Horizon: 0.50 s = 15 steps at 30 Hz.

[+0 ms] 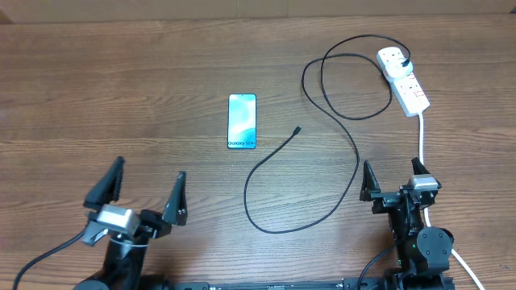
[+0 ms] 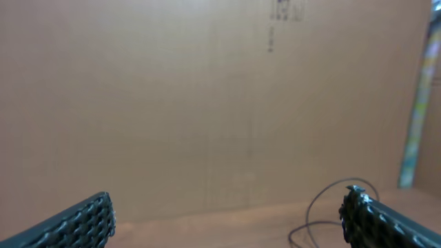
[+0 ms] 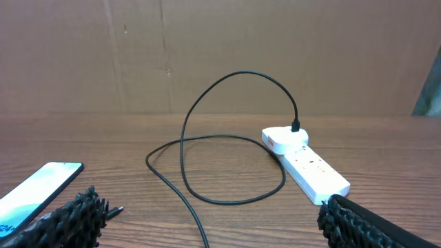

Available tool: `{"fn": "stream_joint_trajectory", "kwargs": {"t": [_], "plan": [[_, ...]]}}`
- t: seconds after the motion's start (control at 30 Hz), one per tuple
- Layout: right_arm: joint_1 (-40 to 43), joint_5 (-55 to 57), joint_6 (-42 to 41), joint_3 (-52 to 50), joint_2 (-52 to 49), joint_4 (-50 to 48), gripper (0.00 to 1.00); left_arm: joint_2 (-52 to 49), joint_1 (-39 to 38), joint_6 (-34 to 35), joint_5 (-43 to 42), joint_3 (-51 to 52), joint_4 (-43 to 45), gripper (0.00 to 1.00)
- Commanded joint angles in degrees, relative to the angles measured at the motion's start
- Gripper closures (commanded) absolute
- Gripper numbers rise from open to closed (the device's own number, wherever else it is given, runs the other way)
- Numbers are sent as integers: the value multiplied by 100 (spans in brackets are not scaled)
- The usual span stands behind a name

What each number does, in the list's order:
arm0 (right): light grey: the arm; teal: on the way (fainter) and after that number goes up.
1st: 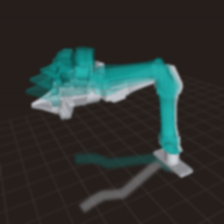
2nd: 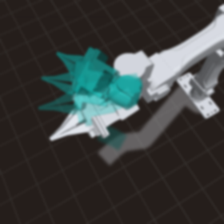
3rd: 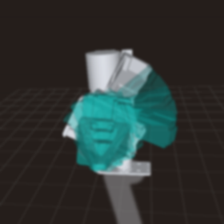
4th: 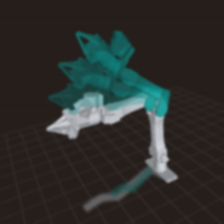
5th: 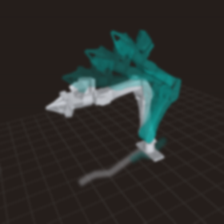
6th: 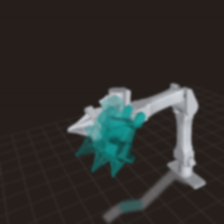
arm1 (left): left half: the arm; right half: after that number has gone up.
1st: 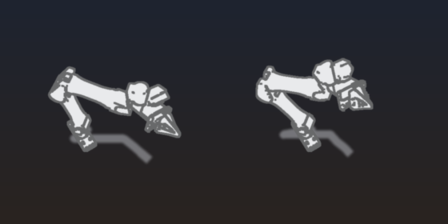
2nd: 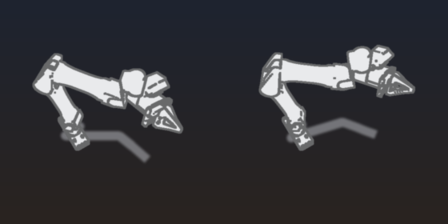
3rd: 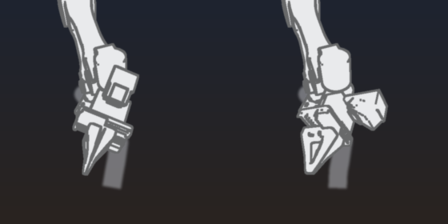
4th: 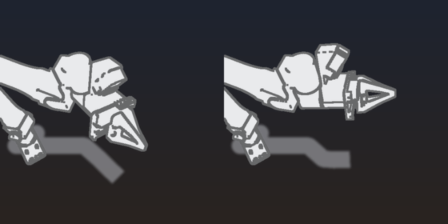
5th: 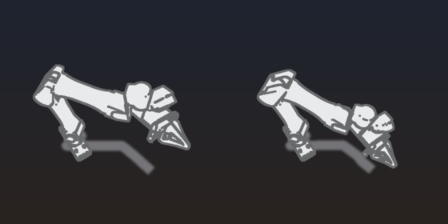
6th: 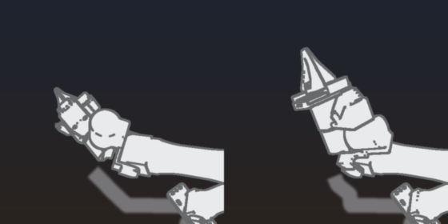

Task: Plug charger to phone and switch on socket
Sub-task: 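Raise the left arm and move its gripper over the phone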

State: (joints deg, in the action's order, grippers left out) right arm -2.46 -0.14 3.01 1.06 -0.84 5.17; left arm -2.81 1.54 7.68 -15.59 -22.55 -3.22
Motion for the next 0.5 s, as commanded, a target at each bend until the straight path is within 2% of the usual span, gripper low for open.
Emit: {"fn": "stream_joint_trajectory", "kwargs": {"t": [0.0,0.13,0.3,0.47], "plan": [[-44,2,7,-61,46,-35,0,-671,20,-258,315,-863,-651,0],[-42,2,7,-61,46,-35,0,-1740,20,-258,308,-1963,-1497,0],[-44,2,7,-61,46,-35,0,-3314,20,-258,247,-3803,-3008,0],[-42,2,7,-61,46,-33,0,-5082,17,-258,28,-5969,-5088,0]]}}
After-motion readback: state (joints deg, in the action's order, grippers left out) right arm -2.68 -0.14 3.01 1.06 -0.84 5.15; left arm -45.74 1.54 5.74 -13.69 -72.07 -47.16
